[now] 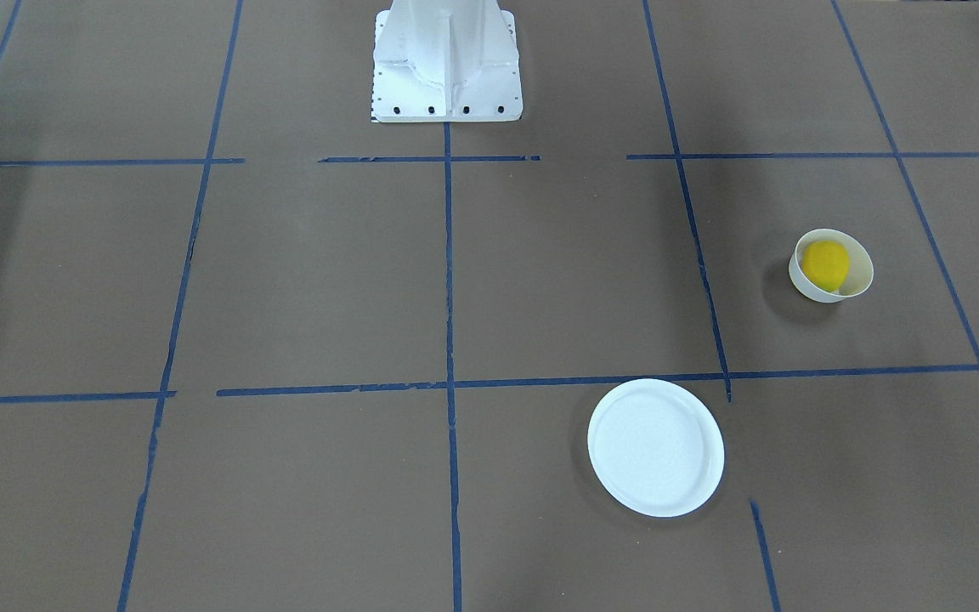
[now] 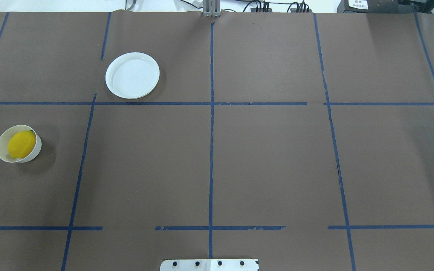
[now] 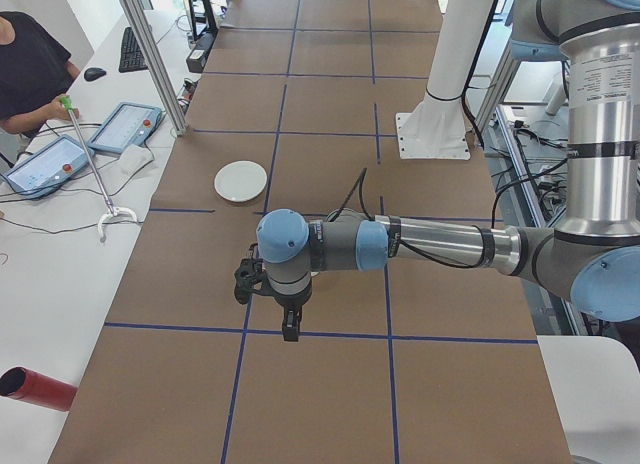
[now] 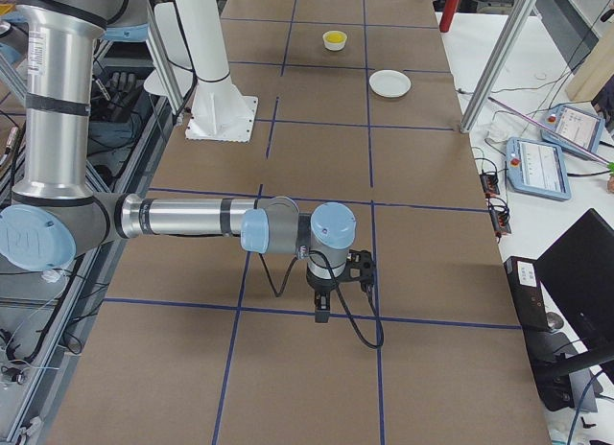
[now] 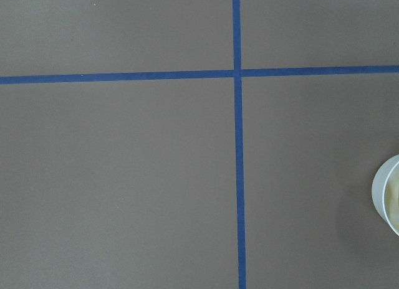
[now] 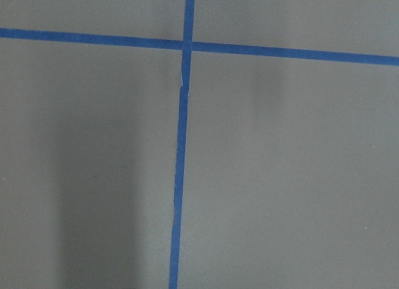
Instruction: Move lemon from plate to bowl
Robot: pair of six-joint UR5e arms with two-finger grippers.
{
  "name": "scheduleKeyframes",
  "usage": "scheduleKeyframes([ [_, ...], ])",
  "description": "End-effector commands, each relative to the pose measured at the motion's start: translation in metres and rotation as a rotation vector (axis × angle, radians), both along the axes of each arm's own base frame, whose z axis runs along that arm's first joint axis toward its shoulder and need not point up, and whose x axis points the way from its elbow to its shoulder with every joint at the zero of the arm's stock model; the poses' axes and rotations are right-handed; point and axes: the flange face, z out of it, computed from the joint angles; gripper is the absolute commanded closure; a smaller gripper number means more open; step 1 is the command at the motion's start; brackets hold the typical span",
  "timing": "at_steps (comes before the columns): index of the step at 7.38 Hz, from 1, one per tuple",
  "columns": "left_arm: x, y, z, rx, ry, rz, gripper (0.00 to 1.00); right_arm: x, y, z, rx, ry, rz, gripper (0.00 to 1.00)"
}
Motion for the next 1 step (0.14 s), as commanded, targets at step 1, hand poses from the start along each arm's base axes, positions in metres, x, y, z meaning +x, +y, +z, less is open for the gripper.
scheduleKeyframes([
  [1,0.0002,-0.0003,-0.0005,0.0,-0.001,0.001,0.0,0.0,0.0,0.0001,0.0,0.001,0.0,0.0],
])
